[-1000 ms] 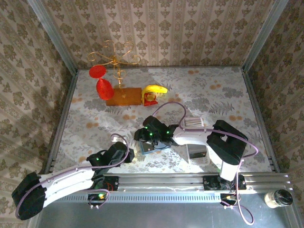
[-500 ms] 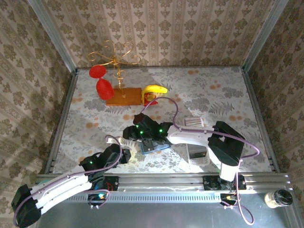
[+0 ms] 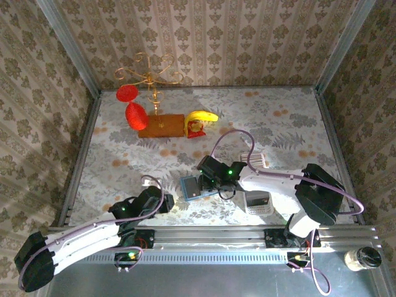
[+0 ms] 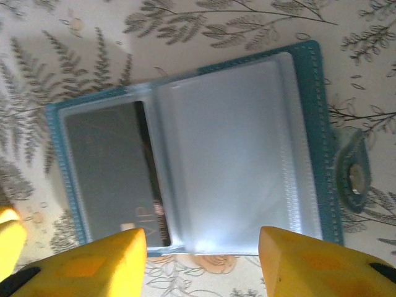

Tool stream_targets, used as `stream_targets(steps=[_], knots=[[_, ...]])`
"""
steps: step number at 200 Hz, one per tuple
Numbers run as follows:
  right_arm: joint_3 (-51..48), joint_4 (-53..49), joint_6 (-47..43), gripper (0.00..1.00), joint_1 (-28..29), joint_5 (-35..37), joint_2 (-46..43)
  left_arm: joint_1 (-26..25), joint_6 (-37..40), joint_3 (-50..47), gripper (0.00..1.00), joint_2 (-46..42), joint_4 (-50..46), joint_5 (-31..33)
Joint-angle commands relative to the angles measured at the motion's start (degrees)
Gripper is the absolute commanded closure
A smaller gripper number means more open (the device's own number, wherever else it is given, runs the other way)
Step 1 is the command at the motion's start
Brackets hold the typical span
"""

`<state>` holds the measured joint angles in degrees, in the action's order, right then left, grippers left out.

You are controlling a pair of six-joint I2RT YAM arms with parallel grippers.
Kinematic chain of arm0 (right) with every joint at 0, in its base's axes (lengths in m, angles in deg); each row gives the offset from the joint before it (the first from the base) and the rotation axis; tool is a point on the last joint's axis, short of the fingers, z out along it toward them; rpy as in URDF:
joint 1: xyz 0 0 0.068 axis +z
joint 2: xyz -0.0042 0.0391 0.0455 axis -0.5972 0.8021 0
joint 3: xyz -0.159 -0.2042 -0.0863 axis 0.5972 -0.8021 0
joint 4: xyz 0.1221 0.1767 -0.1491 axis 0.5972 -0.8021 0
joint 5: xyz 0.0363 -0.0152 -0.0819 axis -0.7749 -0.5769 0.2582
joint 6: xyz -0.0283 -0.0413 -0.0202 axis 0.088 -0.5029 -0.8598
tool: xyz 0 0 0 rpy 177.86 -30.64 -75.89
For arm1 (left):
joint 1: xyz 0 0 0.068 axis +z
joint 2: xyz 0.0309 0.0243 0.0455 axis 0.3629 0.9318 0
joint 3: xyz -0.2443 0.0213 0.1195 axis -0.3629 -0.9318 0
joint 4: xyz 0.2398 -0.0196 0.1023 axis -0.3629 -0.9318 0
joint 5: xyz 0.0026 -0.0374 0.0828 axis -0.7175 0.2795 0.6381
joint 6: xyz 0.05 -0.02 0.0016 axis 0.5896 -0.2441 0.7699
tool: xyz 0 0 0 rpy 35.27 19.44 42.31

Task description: Put the credit cards into the card holder

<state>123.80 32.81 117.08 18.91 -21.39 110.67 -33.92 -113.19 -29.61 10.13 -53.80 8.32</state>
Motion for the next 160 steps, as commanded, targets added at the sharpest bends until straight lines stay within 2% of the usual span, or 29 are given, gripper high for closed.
stream_targets(steps=[1, 63, 91, 141, 160], knots=[[0.7, -2.6, -1.9, 0.48, -0.3, 2.6, 2.0, 0.0, -0.9, 1.1, 0.69, 1.5, 4.7, -1.9], [0.7, -2.0, -1.5, 0.48, -0.3, 0.8, 5.0, 0.6, -1.8, 1.5, 0.69, 5.0, 9.7, -3.5], [0.7, -2.8, -1.3, 0.45, -0.3, 0.8, 5.9, 1.4, -1.1, 2.6, 0.68, 8.2, 11.8, -4.2], [2.1, -2.3, -1.3, 0.42, -0.2, -0.4, 8.4, 6.9, -1.3, 3.1, 0.71, 15.3, 19.4, -10.0], [2.5, -0.8, -0.9, 0.42, -0.1, -1.5, 8.7, 7.7, -0.9, 3.8, 0.72, 16.9, 20.7, -10.2]])
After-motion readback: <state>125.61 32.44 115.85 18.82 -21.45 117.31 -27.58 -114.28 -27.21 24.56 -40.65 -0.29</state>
